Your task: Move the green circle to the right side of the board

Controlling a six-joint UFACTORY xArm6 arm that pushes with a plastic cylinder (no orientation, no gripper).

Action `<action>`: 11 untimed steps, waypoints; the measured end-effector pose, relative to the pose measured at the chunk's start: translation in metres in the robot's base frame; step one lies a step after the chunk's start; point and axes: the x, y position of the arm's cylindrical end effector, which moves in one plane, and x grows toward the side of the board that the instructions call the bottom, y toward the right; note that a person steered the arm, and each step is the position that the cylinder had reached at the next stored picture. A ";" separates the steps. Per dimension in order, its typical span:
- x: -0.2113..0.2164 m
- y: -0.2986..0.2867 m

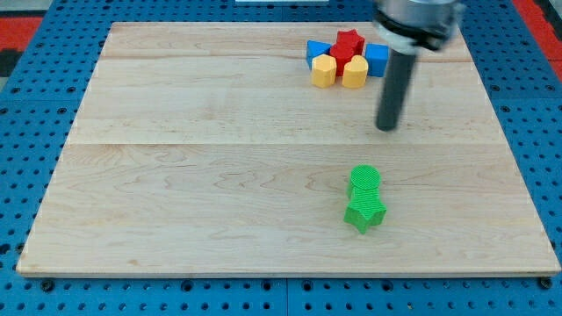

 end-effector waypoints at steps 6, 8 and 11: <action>0.064 -0.035; 0.027 0.035; 0.019 0.028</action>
